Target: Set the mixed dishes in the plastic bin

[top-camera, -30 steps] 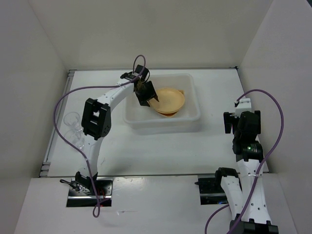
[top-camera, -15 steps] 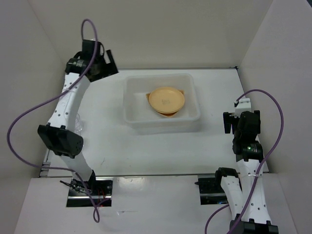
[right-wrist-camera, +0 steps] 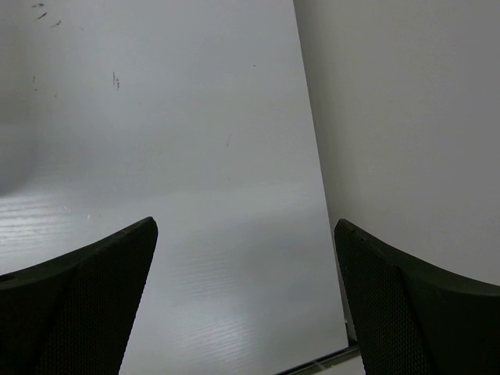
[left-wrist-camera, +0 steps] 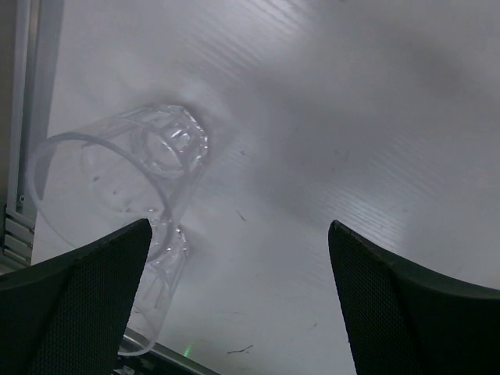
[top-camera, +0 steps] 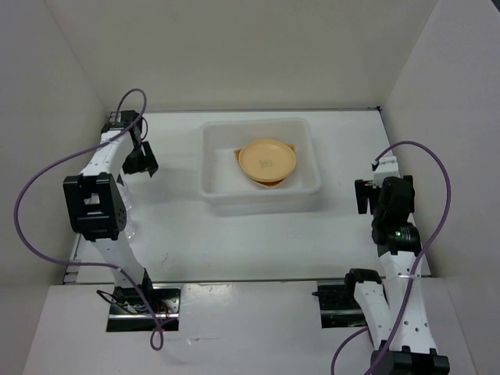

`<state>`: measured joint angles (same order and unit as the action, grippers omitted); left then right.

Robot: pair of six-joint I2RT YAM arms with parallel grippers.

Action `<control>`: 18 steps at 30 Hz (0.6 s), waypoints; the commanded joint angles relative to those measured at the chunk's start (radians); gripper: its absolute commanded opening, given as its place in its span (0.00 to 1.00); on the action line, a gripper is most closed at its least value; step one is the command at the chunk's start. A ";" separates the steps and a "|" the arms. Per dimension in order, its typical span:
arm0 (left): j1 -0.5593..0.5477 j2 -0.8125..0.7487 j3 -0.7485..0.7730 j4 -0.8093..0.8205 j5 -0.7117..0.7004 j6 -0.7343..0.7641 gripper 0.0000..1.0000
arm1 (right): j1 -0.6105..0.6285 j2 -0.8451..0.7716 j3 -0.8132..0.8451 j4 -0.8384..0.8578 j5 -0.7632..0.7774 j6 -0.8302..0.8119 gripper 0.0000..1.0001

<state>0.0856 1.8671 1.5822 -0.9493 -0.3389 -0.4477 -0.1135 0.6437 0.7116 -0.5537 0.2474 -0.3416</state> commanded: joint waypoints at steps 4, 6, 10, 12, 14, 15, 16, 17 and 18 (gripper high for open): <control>0.054 -0.092 -0.102 0.082 -0.014 0.030 1.00 | 0.009 0.023 0.005 0.035 0.001 -0.005 0.98; 0.065 -0.068 -0.114 0.092 -0.002 0.040 1.00 | 0.018 0.033 0.005 0.035 0.001 -0.005 0.98; 0.074 -0.048 -0.136 0.125 0.008 0.049 1.00 | 0.018 0.033 0.014 0.035 0.001 -0.005 0.98; 0.083 -0.048 -0.162 0.136 0.008 0.049 0.99 | 0.018 0.033 0.014 0.035 0.001 -0.005 0.98; 0.095 -0.026 -0.171 0.147 0.008 0.049 0.98 | 0.018 0.033 0.014 0.035 0.001 -0.005 0.98; 0.095 -0.026 -0.171 0.147 0.008 0.049 0.98 | 0.018 0.033 0.014 0.035 0.001 -0.005 0.98; 0.106 -0.016 -0.182 0.158 0.008 0.049 0.98 | 0.018 0.033 0.014 0.035 0.001 -0.005 0.98; 0.115 -0.016 -0.182 0.168 0.008 0.058 0.96 | 0.018 0.033 0.014 0.035 0.001 -0.005 0.98; 0.115 -0.016 -0.182 0.169 0.008 0.058 0.96 | 0.018 0.033 0.014 0.035 0.001 -0.005 0.98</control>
<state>0.1810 1.8366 1.4105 -0.8139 -0.3351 -0.4160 -0.1043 0.6785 0.7120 -0.5537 0.2470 -0.3416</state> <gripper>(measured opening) 0.968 0.983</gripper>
